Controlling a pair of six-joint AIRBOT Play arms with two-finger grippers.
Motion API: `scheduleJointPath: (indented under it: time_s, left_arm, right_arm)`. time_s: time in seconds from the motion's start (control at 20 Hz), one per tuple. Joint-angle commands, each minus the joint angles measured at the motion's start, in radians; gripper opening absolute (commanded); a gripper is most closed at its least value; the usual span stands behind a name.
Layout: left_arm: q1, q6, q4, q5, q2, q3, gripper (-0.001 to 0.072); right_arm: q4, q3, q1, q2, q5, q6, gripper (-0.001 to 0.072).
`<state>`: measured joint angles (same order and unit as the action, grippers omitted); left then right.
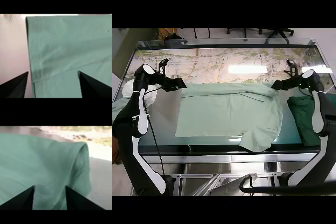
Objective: Fold the shirts.
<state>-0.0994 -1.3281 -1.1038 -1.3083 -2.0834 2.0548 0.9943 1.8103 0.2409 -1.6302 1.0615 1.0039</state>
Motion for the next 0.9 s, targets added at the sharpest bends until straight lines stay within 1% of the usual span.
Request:
scheduleJointPath:
  time_s: [0.0, 0.1, 0.2, 0.35, 0.45, 0.55, 0.65, 0.75, 0.8, 0.85]
  left_arm:
    - [-0.033, -0.027, -0.003, -0.143, 0.090, -0.034, 0.0649]
    - [-0.071, -0.025, -0.003, -0.180, 0.186, -0.204, 0.0649]
    - [-0.106, -0.002, -0.002, -0.177, 0.292, -0.450, 0.0649]
    - [-0.141, 0.044, 0.000, -0.104, 0.433, -0.801, 0.0649]
    - [-0.150, 0.074, 0.005, -0.061, 0.499, -0.980, 0.0649]
    - [-0.150, 0.096, 0.006, -0.037, 0.530, -1.090, 0.0650]
    - [-0.150, 0.118, 0.034, -0.004, 0.540, -1.146, 0.0649]
    - [-0.150, 0.188, 0.175, 0.042, 0.539, -1.172, 0.0648]
    - [-0.148, 0.216, 0.242, 0.066, 0.539, -1.177, 0.0594]
    - [-0.147, 0.241, 0.277, 0.082, 0.539, -1.177, 0.0339]
  right_arm:
    - [0.015, -0.001, 0.042, 0.152, 0.088, 0.073, 0.0437]
    - [0.016, -0.038, 0.104, 0.240, 0.184, 0.114, 0.0433]
    - [0.016, -0.156, 0.181, 0.334, 0.259, 0.122, 0.0433]
    - [0.016, -0.388, 0.294, 0.472, 0.287, 0.147, 0.0433]
    - [0.016, -0.528, 0.373, 0.548, 0.294, 0.170, 0.0434]
    - [0.015, -0.650, 0.433, 0.613, 0.302, 0.186, 0.0434]
    - [0.016, -0.764, 0.455, 0.669, 0.291, 0.202, 0.0434]
    - [0.013, -0.878, 0.453, 0.696, 0.279, 0.202, 0.0435]
    - [-0.001, -0.934, 0.453, 0.697, 0.286, 0.201, 0.0436]
    - [-0.016, -0.991, 0.453, 0.697, 0.287, 0.201, 0.0436]
